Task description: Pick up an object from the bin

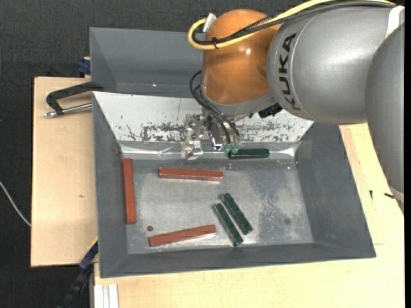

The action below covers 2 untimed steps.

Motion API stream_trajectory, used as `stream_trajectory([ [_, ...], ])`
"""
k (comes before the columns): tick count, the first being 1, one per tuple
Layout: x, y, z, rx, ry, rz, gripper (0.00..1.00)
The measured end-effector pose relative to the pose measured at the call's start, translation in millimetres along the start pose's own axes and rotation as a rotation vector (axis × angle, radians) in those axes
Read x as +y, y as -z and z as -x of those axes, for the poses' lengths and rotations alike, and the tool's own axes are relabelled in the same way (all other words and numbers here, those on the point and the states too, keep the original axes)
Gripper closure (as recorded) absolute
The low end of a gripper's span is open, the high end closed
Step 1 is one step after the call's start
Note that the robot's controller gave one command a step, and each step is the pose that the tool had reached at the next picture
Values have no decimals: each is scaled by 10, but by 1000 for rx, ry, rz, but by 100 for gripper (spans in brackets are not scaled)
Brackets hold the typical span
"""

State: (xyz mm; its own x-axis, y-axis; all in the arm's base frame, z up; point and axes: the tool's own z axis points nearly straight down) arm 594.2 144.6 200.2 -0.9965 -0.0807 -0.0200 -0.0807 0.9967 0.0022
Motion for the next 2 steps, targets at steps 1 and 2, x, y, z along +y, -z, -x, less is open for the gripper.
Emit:
stream_trajectory([
  [1, 27, -498, -544, 22, 4, -1, 0],
  [2, 26, -494, -531, 20, 5, -1, 0],
])
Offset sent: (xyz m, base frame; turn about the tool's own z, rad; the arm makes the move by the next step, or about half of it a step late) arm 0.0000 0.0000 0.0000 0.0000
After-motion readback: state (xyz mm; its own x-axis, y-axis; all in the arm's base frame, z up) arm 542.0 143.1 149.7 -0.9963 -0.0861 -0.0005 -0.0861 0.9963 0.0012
